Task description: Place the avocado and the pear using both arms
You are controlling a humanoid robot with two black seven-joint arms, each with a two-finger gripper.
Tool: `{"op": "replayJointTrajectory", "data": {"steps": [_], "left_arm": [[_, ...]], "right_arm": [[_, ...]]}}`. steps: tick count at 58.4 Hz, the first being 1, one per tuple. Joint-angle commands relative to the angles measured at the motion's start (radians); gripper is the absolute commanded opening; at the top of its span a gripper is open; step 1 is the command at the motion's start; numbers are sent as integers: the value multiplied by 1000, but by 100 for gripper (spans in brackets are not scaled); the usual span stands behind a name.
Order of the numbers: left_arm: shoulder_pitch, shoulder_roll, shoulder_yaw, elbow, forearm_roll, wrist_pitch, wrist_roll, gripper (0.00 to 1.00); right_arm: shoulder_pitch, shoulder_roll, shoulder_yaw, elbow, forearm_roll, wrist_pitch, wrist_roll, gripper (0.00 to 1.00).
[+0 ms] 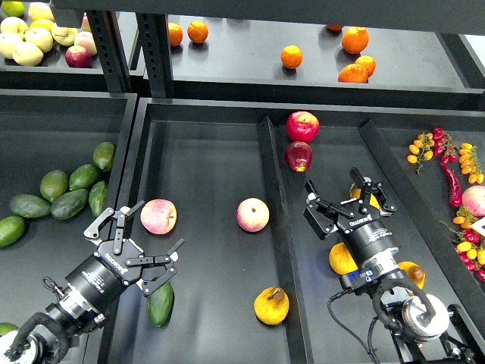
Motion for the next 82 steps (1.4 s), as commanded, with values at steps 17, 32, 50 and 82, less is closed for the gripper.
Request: {"op": "replayJointTrajectory", "data": {"steps": [17,32,50,82], "left_arm": [[0,0,5,0,0,0,6,100],[2,0,5,0,2,0,5,100],[2,0,5,3,2,0,6,100],[-6,0,12,7,3,0,15,100]], "right_arm": [[-2,0,0,0,0,0,-1,100],[-2,0,-2,0,0,0,-1,100],[-2,0,-2,0,-1,2,-1,100],[-2,0,-13,0,0,2,-3,100]]}}
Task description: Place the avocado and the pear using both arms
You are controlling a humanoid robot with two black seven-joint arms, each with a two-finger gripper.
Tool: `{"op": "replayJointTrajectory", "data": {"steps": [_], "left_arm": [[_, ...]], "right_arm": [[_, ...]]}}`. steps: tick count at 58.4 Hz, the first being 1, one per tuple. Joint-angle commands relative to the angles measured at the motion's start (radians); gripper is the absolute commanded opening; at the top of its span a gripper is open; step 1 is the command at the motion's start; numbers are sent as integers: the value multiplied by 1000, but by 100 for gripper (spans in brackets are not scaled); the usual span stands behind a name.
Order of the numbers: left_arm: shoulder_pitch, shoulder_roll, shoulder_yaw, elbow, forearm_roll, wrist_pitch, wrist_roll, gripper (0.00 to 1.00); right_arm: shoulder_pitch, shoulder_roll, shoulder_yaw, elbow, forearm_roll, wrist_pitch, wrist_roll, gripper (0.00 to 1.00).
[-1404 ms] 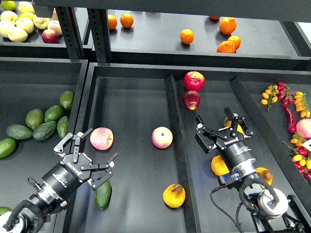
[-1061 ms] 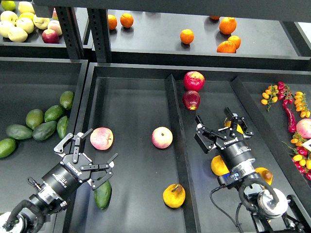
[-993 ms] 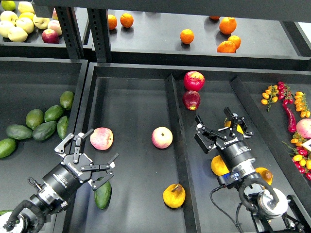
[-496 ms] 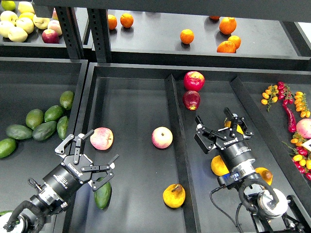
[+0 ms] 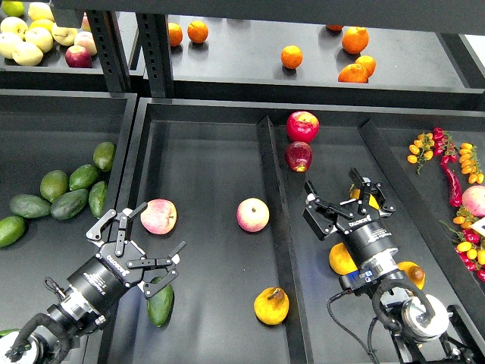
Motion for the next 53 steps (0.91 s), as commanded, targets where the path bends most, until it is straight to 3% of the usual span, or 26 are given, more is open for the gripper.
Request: {"op": "replayJointTrajectory", "data": {"steps": [1,27,47,53], "left_arm": [[-9,0,4,-4,0,0,1,100],[-67,0,3,3,-14,0,-4,100],[-227,1,70,24,3,0,4,100],[-316,132,150,24,83,0,7,100]], "right_arm": [[0,0,-8,-1,0,0,0,100],[0,0,-10,-1,0,0,0,100],[3,0,-10,-1,0,0,0,100],[23,0,-10,-1,-1,-5,2,100]]}}
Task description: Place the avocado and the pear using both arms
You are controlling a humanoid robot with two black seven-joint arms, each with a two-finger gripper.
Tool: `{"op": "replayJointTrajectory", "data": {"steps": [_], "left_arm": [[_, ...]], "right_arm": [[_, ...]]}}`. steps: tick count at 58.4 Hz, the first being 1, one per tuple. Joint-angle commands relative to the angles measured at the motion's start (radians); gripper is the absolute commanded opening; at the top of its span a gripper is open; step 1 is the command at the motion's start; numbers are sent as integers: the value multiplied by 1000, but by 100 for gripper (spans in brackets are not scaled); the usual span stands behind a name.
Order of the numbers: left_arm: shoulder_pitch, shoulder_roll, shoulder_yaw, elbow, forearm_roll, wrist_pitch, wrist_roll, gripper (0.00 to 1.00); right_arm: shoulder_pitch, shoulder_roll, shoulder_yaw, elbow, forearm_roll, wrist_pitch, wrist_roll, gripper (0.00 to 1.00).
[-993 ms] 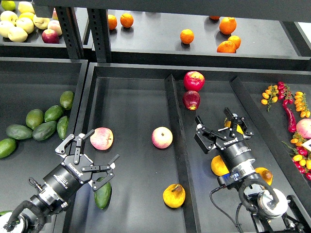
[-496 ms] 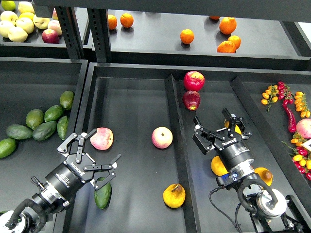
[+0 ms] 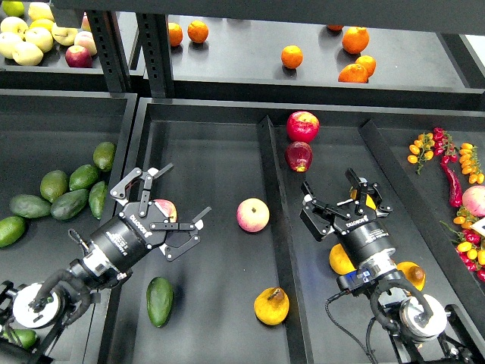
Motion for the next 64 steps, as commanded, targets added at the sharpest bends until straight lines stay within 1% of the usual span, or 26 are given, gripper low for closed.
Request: {"op": "replayJointTrajectory", "data": {"steps": [1,6,11,14,15,18,20,27,36,45,46,47,49,52,55,64], "left_arm": [[-92,120,83,1,83,0,4,100],[-150,195,143,1,149,0,5,100],[-230,278,246,0,203,0,7,100],[-304,340,336,-2,223,0,7,100],[-313,348,347,-2,224,0,7,100],[-379,396,427,-2,238,0,16,100],[-434,431,497,-2,247,0,17,100],[-520,485,643,-2,260,0,17,100],[-617,520,764,-3,279,0,17,100],[-749,534,909,0,342,0,17,100],[-765,535,938,0,348,0,17,100],[-802,537,1003,0,361,0,17,100],[-833,535,1062,0,371,0,17,100],[-864,535,1123,0,381,0,17,100],[-905,537,1214,0,395,0,17,100],[-994,523,1401,6,398,0,17,100]], "right_arm": [[24,0,0,0,-1,-6,2,100],[49,0,6,-1,0,-17,2,100],[73,0,8,-1,2,-31,3,100],[90,0,8,-3,3,-55,5,100],[91,0,8,-3,3,-58,5,100],[113,0,11,-3,5,-80,8,100],[139,0,20,-6,9,-101,12,100],[194,0,60,-20,8,-163,17,100],[242,0,86,-34,6,-179,19,100],[251,0,87,-50,5,-186,19,100],[251,0,87,-52,5,-186,17,100],[251,0,87,-54,5,-184,17,100],[251,0,87,-54,5,-184,17,100],[251,0,87,-54,5,-184,17,100],[251,0,87,-54,5,-184,17,100],[251,0,87,-54,5,-184,17,100]]}}
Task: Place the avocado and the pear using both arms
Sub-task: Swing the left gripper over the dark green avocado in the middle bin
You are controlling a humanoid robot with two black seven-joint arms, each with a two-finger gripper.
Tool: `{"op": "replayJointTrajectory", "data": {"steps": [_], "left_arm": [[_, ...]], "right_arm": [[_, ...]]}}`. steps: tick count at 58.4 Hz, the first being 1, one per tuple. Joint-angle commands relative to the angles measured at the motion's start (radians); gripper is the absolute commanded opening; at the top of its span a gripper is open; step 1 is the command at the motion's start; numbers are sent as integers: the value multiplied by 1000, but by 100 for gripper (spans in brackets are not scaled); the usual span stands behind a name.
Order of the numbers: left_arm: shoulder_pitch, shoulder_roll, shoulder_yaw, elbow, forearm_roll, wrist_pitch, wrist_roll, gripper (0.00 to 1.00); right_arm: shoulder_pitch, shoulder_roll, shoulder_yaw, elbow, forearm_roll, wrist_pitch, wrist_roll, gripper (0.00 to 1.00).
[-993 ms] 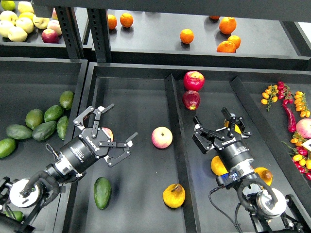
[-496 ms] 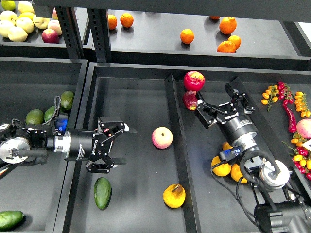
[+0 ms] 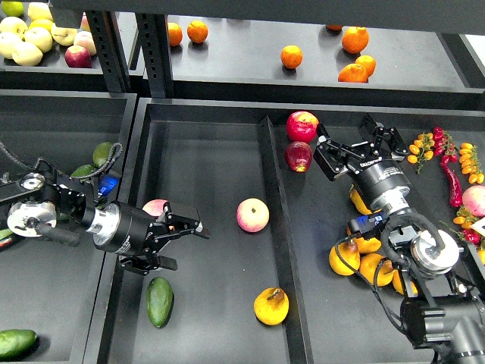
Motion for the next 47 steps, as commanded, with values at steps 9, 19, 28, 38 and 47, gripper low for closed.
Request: {"op": "replayJointTrajectory", "data": {"steps": [9,19,28,38,47], "left_arm": [[-116,-76,189,69,5,0,0,100],[-121,-129,224,107,8,0,0,100],[-118,-181,245,201,6,0,0,99],[-118,-254,249,304,6,0,0,99],[-121,-293,267,359,8,0,0,99]], "right_arm": [[-5,0,0,1,2,2,0,100],[-8,0,2,3,3,7,-2,100],[-8,0,0,3,3,8,-3,100],[-11,0,0,0,3,15,-6,100],[-11,0,0,3,5,15,-6,100]]}}
